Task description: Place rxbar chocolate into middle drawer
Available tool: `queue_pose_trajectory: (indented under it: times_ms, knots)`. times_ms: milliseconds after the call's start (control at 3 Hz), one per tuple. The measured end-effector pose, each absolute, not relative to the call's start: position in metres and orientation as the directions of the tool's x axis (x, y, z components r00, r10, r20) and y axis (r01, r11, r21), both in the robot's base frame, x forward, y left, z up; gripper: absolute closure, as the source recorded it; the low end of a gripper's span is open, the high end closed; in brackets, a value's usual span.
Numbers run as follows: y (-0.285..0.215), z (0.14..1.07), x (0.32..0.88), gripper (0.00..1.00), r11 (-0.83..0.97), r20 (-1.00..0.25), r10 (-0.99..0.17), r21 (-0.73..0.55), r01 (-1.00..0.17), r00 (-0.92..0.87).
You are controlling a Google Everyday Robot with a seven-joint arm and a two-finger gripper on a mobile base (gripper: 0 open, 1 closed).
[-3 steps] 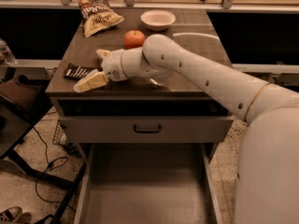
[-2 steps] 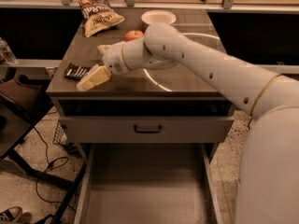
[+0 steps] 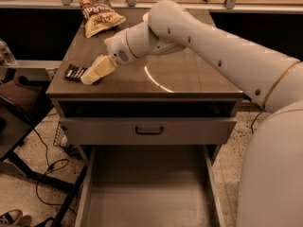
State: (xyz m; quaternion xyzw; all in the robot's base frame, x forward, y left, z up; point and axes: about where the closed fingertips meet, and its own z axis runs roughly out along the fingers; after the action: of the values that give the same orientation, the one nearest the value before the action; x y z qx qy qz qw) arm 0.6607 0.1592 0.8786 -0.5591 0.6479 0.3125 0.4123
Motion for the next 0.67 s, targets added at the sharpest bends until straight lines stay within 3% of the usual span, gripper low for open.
queue_pose_trajectory:
  times_ms: [667]
  knots:
    - [0.1719, 0.8659, 0.6717, 0.0, 0.179, -0.873, -0.485, -0.039, -0.983, -0.054]
